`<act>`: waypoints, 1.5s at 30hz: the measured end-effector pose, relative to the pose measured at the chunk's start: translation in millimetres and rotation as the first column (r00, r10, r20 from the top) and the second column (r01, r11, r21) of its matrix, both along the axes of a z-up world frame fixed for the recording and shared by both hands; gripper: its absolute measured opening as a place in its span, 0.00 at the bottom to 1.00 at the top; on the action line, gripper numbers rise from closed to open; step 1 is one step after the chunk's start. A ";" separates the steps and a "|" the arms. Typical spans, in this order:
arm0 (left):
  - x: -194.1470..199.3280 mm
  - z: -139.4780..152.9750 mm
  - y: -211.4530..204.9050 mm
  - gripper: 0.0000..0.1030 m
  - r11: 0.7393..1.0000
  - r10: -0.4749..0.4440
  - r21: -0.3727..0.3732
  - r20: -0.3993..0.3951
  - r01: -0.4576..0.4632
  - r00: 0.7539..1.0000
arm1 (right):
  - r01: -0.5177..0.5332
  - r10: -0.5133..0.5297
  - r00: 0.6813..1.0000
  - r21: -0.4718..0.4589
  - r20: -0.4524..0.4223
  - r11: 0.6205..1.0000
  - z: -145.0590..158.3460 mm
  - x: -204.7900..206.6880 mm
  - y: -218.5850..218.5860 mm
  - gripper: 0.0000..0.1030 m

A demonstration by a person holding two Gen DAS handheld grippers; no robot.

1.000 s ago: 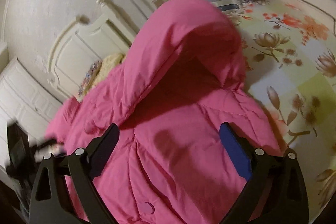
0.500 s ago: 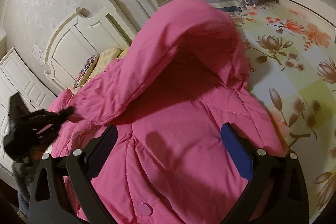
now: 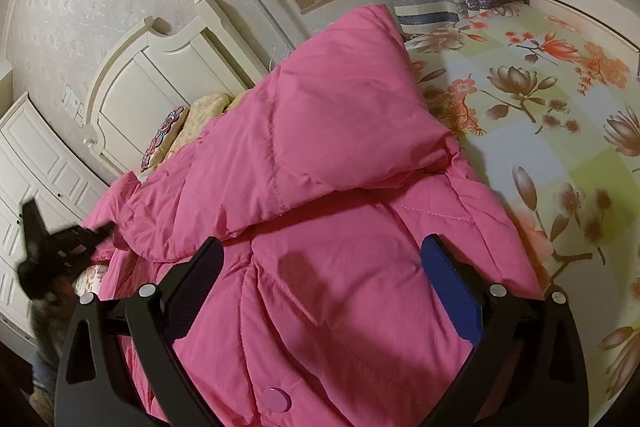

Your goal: Fold large clothes

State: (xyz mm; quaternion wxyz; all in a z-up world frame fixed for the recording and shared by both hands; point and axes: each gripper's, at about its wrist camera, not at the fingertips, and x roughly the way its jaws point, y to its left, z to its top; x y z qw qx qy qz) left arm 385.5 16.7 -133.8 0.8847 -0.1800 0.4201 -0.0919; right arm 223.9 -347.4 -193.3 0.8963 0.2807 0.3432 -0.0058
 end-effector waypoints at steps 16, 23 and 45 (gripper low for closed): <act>-29.6 30.4 -125.4 0.87 0.878 -0.259 0.457 0.203 0.143 0.944 | 0.004 -0.004 1.000 -0.009 -0.003 1.000 0.7 -2.1 2.4 0.94; 10.3 -32.2 -86.6 0.98 0.897 -0.164 0.414 -0.012 0.154 0.986 | 0.007 -0.007 1.000 -0.006 0.003 1.000 2.8 -3.3 2.6 0.94; -4.5 -33.9 -67.1 0.98 0.941 -0.161 0.312 0.073 0.131 0.984 | -0.011 -0.026 0.997 -0.493 -0.067 0.870 47.8 104.6 26.5 0.94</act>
